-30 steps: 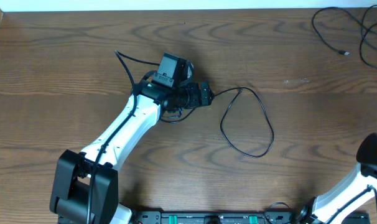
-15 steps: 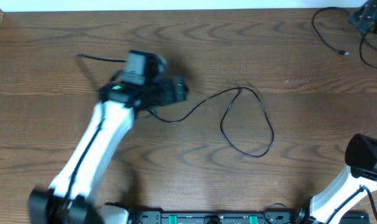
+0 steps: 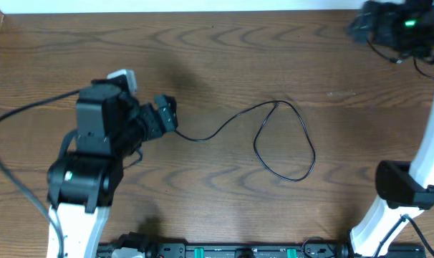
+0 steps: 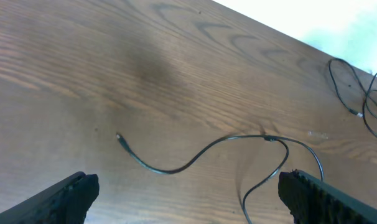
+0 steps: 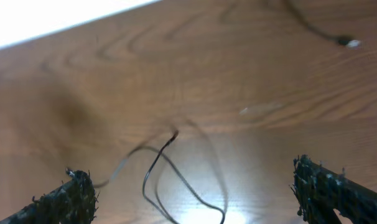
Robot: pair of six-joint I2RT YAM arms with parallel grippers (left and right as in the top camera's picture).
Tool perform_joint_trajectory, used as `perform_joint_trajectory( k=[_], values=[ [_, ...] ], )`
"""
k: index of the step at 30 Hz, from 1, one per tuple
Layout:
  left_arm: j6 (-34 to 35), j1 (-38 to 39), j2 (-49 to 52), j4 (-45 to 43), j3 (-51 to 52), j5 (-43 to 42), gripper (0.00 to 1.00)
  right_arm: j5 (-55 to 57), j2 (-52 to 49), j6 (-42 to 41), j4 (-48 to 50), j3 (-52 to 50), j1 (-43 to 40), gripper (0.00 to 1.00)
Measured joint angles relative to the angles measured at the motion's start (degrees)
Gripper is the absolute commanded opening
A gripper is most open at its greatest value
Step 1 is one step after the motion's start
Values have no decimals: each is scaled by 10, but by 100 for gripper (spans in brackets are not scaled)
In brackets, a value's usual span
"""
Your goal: Untangle cables
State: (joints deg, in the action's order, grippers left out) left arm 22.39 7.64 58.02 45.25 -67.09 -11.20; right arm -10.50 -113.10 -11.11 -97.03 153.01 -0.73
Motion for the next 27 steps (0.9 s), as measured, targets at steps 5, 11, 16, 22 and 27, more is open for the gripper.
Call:
perform_joint_trajectory(
  k=[5, 11, 16, 22, 27],
  values=[
    [0, 0, -40, 39, 0, 9, 98, 54, 2, -5, 0, -75, 85, 99],
    [0, 0, -48, 57, 0, 11, 98, 91, 6, -5, 42, -218, 138, 99],
    [0, 0, -40, 58, 0, 11, 98, 68, 6, -16, 104, -349, 150, 99],
    [0, 0, -26, 58, 0, 11, 98, 39, 6, -42, 199, -486, 165, 99],
    [0, 0, -15, 58, 0, 11, 98, 3, 5, -77, 267, -565, 185, 99]
  ],
)
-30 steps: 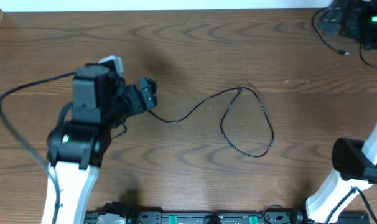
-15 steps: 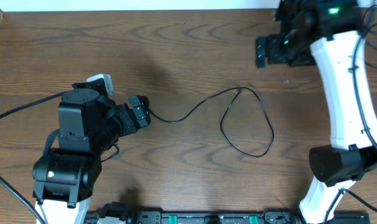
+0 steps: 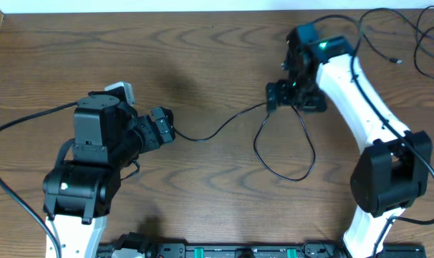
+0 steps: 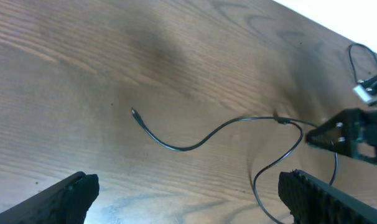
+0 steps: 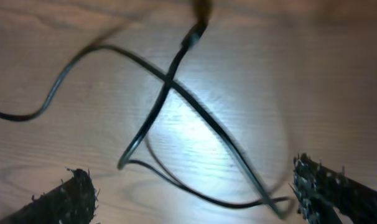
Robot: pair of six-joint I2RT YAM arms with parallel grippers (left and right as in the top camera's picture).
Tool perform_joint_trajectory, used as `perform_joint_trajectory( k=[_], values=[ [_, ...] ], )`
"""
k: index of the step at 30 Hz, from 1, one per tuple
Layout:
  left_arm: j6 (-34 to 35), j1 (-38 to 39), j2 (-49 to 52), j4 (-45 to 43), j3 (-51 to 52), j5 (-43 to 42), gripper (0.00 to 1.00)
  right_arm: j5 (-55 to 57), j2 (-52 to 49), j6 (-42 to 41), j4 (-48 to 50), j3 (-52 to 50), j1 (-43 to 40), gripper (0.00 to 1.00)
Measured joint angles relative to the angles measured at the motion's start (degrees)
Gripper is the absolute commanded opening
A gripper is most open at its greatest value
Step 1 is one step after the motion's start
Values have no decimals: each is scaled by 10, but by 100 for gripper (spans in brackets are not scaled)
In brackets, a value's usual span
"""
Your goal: Untangle cables
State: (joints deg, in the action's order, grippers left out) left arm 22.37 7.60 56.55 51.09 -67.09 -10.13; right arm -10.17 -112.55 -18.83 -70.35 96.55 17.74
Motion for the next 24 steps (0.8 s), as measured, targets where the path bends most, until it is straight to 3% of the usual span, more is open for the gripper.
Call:
perform_joint_trajectory(
  k=[10, 20, 24],
  values=[
    [0, 0, 19, 0, 0, 0, 98, -15, 0, -106, 50, -66, 21, 99],
    [0, 0, 32, 0, 0, 0, 98, 6, 0, -156, 52, -70, 42, 75],
    [0, 0, 33, 0, 0, 0, 98, 23, 0, -172, 54, -76, 43, 74]
  ],
)
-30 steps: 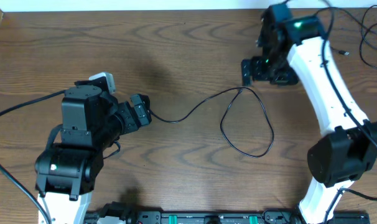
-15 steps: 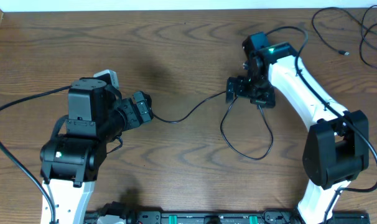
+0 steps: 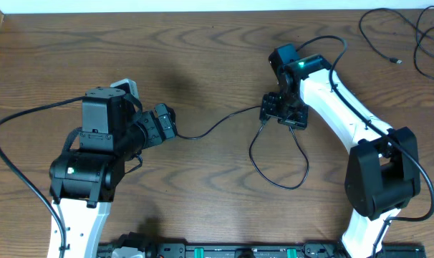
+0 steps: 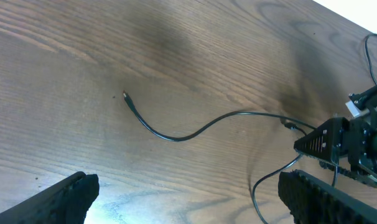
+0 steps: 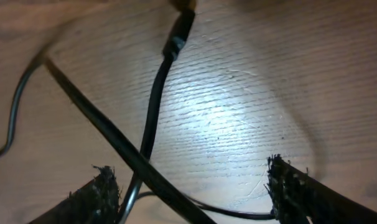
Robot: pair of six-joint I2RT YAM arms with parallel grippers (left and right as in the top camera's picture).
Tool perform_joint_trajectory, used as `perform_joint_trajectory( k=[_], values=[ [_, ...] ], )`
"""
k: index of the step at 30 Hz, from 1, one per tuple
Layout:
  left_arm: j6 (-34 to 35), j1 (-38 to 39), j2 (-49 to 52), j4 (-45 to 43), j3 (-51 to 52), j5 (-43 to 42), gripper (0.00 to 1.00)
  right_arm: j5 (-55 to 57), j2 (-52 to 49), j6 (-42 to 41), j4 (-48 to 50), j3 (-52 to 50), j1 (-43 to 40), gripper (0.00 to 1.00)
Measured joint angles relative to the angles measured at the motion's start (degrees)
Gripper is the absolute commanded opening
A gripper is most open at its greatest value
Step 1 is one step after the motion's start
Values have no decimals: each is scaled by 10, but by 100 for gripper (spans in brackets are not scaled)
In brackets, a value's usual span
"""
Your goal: Untangle cables
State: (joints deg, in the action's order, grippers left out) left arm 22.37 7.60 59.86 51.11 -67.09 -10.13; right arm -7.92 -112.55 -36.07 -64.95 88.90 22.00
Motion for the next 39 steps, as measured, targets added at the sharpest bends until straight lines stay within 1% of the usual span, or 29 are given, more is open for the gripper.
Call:
perform_joint_trajectory(
  k=[2, 4, 6, 9, 10, 11, 17, 21, 24, 28, 32, 35, 39],
  values=[
    [0, 0, 0, 0, 0, 0, 98, 3, 0, -10, 2, -7, 2, 70],
    [0, 0, 0, 0, 0, 0, 98, 5, 0, -20, 4, -13, 5, 63],
    [0, 0, 0, 0, 0, 0, 98, 7, 0, -28, 10, -21, 11, 48],
    [0, 0, 0, 0, 0, 0, 98, 9, 0, -41, 12, -28, 20, 13],
    [0, 0, 0, 0, 0, 0, 98, 9, 0, -46, 11, -29, 22, 5],
    [0, 0, 0, 0, 0, 0, 98, 9, 0, -48, 12, -30, 25, 1],
    [0, 0, 0, 0, 0, 0, 98, 9, 0, -47, 14, -31, 30, 1],
    [0, 0, 0, 0, 0, 0, 98, 9, 0, -13, 14, -28, 26, 1],
    [0, 0, 0, 0, 0, 0, 98, 10, 0, 28, 14, -10, 19, 1],
    [0, 0, 0, 0, 0, 0, 98, 21, 0, 88, 16, 42, -3, 1],
    [0, 0, 0, 0, 0, 0, 98, 58, 0, 133, 11, 102, -39, 1],
    [0, 0, 0, 0, 0, 0, 98, 98, 0, 169, -23, 163, -86, 1],
    [0, 0, 0, 0, 0, 0, 98, 125, 1, 207, -94, 250, -153, 1]
  ],
)
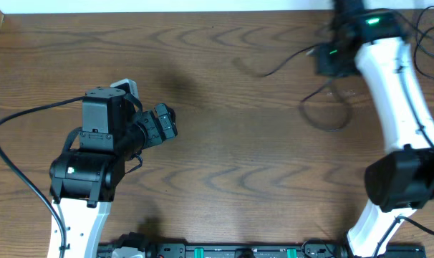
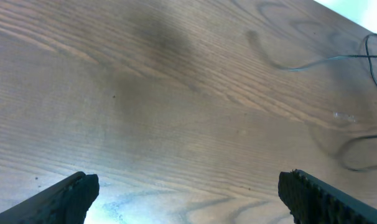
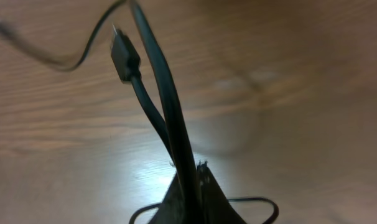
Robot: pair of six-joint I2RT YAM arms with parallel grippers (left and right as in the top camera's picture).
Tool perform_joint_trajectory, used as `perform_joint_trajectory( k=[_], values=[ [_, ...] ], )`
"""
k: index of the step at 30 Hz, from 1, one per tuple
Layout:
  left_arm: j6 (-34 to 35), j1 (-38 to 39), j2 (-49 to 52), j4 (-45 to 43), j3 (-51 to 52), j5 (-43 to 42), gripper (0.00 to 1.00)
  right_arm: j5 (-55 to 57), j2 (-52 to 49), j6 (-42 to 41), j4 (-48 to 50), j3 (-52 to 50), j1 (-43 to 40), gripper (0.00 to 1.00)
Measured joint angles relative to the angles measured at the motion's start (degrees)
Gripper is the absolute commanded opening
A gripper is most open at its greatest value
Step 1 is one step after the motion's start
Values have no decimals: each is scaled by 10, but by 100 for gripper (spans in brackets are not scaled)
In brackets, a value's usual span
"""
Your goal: Untangle cables
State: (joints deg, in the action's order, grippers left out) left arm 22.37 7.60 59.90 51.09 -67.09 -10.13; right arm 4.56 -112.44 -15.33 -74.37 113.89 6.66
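Observation:
A thin black cable [image 1: 324, 107] hangs blurred from my right gripper [image 1: 331, 59] at the back right, its loop trailing over the table. In the right wrist view my right gripper [image 3: 191, 186] is shut on two strands of the cable [image 3: 157, 81]. One strand ends in a small plug [image 3: 123, 56]. My left gripper [image 1: 163, 123] is at the left of the table, far from the cable. In the left wrist view the left gripper [image 2: 188, 199] is open with only bare wood between its fingers [image 2: 67, 194]. That view shows the cable [image 2: 319, 60] far off at the upper right.
More black cables [image 1: 421, 21] lie at the table's back right corner, beside my right arm. The wooden table [image 1: 224, 179] has its back edge close behind the right gripper. The left arm's own lead [image 1: 16, 122] runs off to the left.
My right gripper was open low over the cable's crossing near the table's middle. Now it is shut on the cable at the back right, and the cable has gone with it. The left arm has not moved.
The cable lay looped in the table's middle with my right arm off at the back right corner. Then the right gripper stood open over the loop's crossing, then lower at it. Now it holds the cable at the back right. My left gripper stayed open throughout.

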Motion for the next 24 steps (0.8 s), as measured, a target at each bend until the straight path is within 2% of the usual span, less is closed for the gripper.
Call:
perform_joint_trajectory(
  k=[5, 10, 20, 24],
  values=[
    [0, 0, 0, 0, 0, 0, 98, 16, 0, 45, -94, 81, -86, 1],
    [0, 0, 0, 0, 0, 0, 98, 22, 1, 76, -153, 91, -158, 1],
    [0, 0, 0, 0, 0, 0, 98, 24, 2, 122, -146, 35, -239, 1],
    [0, 0, 0, 0, 0, 0, 98, 35, 2, 135, -90, 10, -246, 1]
  ],
)
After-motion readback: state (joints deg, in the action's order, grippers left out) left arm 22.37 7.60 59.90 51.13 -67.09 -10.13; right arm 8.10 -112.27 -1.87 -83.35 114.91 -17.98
